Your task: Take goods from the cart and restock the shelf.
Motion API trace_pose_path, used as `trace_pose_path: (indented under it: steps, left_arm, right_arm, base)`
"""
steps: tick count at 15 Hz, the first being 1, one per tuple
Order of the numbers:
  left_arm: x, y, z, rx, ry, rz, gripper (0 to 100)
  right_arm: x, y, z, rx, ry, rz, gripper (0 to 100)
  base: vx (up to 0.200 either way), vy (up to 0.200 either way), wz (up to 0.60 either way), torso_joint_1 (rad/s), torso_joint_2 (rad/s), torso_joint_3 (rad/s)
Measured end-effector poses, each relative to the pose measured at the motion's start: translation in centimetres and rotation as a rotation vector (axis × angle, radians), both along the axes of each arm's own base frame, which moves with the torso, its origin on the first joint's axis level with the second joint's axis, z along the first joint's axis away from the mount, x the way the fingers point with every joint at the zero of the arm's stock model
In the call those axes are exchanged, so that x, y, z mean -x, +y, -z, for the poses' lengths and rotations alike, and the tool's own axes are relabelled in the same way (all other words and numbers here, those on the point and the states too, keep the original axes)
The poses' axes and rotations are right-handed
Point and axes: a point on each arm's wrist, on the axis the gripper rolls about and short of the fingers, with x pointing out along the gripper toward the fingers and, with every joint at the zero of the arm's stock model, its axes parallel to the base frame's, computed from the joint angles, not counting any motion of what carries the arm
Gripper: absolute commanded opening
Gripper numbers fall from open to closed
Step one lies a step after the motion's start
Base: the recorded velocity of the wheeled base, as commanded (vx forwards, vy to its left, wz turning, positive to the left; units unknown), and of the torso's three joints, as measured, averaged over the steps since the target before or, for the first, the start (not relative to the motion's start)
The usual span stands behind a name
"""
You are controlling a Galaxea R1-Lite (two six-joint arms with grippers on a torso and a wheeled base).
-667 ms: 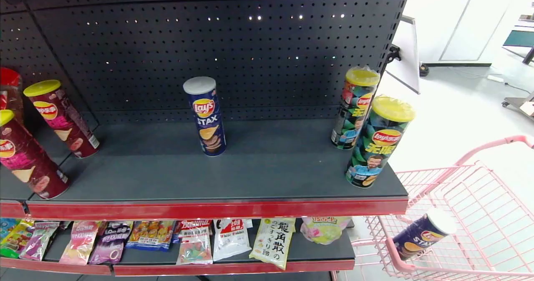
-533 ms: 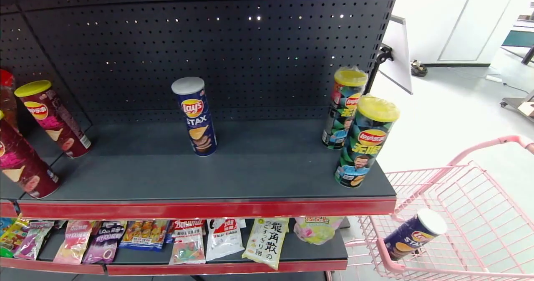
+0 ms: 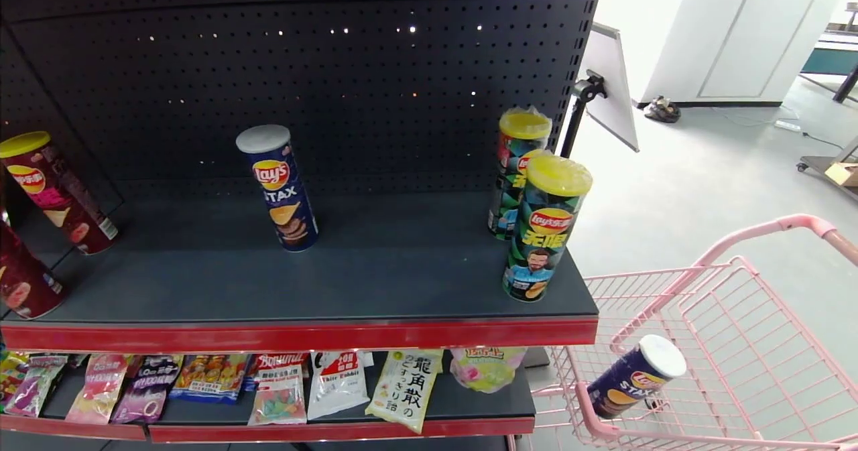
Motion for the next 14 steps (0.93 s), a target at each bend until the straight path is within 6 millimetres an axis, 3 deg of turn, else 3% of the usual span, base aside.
trace_pose_path:
  steps: [4,14]
  left_arm:
    - [0.00,0.00,0.00,0.000,0.000,0.000,100]
    - [0.00,0.00,0.00,0.000,0.000,0.000,100]
  right_arm:
    - [0.00,0.00,-0.02,0.000,-0.001,0.000,100]
    - [0.00,0.00,-0.01,-0.001,-0.001,0.001,100]
  base:
    - [0.000,0.000,-0.60,0.001,0.00,0.002]
    - [0.000,0.000,0.00,0.000,0.00,0.000]
